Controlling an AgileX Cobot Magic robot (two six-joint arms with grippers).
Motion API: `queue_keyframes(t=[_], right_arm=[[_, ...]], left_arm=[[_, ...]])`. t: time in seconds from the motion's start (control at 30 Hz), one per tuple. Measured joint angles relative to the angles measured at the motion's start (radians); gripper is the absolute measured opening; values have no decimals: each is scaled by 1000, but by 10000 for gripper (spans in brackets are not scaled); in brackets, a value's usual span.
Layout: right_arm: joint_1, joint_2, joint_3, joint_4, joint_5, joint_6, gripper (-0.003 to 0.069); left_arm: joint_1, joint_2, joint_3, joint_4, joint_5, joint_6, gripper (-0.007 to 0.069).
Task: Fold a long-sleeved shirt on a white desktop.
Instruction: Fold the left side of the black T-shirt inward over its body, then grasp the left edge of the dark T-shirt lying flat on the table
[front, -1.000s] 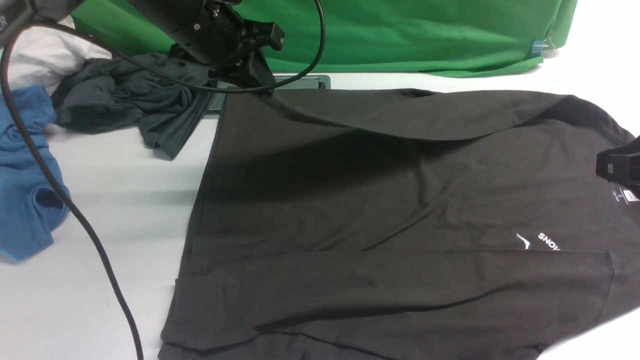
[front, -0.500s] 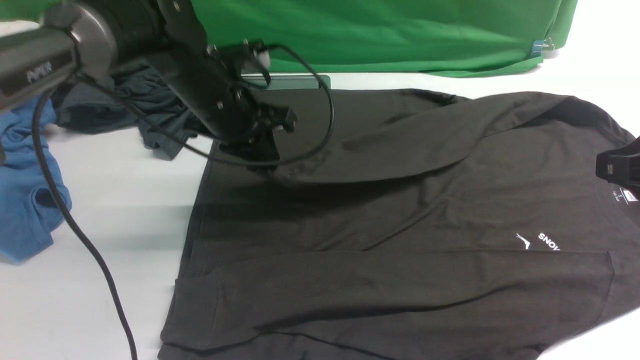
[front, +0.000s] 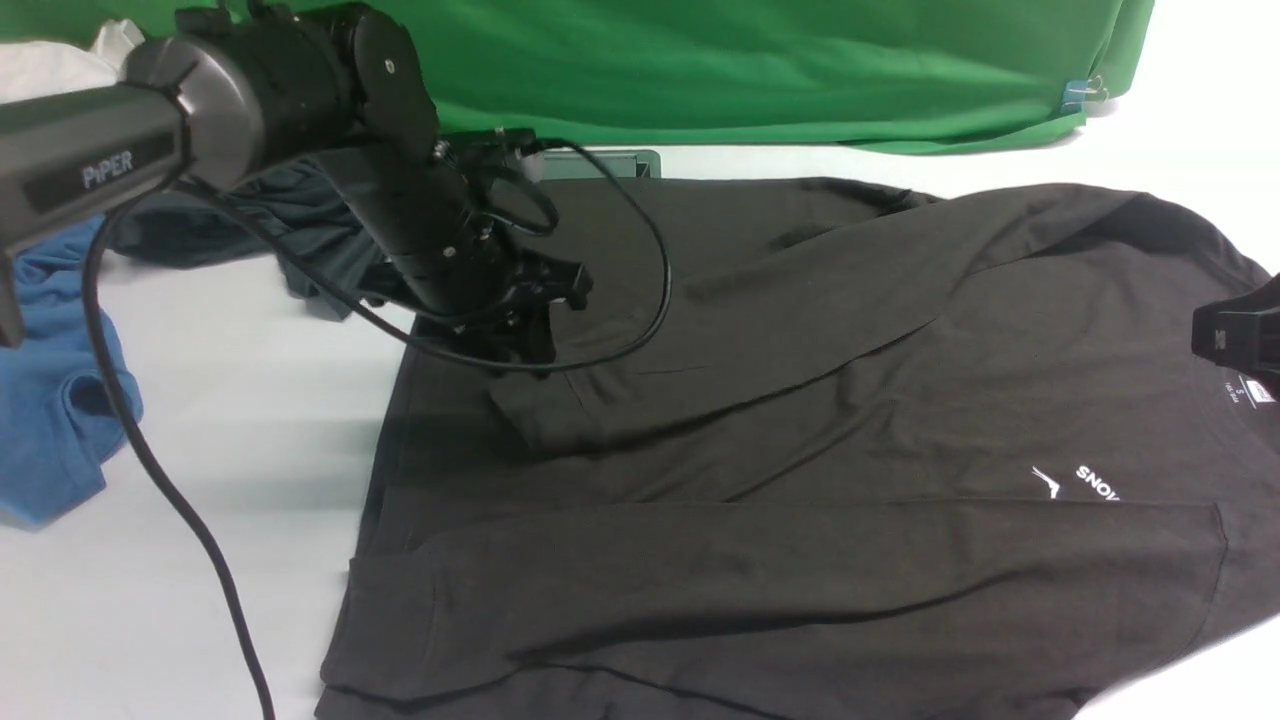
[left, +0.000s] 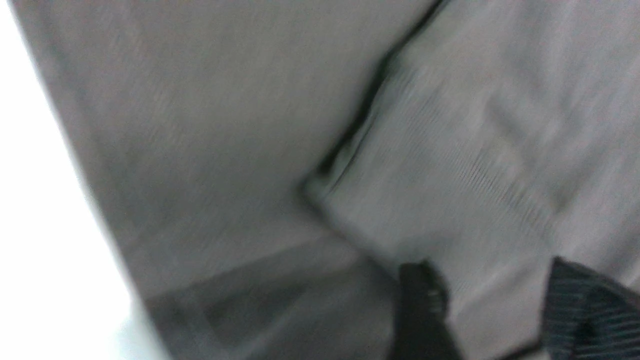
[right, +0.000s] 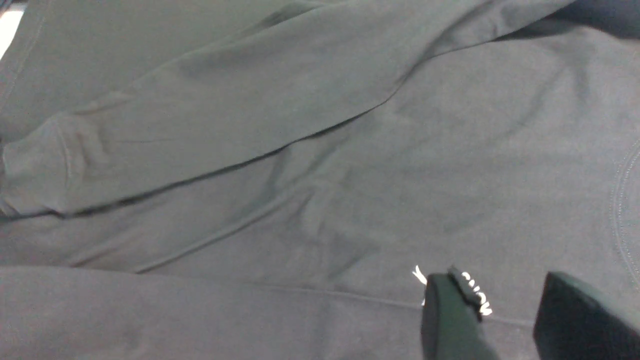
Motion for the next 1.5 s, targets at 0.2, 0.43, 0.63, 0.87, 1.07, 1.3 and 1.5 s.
queue_keyframes(t=[0.2, 0.43, 0.63, 0.87, 1.07, 1.3, 1.5], right_arm=[[0, 0, 0, 0, 0, 0, 241], [0, 0, 0, 1, 0, 0, 241], [61, 0, 0, 5, 2, -65, 241], [318, 20, -24, 13, 114, -286, 241], [487, 130, -194, 15, 327, -278, 241], [508, 150, -404, 2, 454, -246, 241], [508, 138, -444, -6, 459, -238, 241]], left_arm=[[1, -90, 14, 136, 113, 0, 554], [1, -229, 249, 142, 115, -1, 580], [1, -254, 477, 126, 40, -8, 537], [1, -319, 609, 57, -71, -32, 478], [1, -455, 609, 62, -61, -39, 455], [52, -682, 626, 107, -104, -147, 455], [92, -787, 710, 177, -454, -302, 455]])
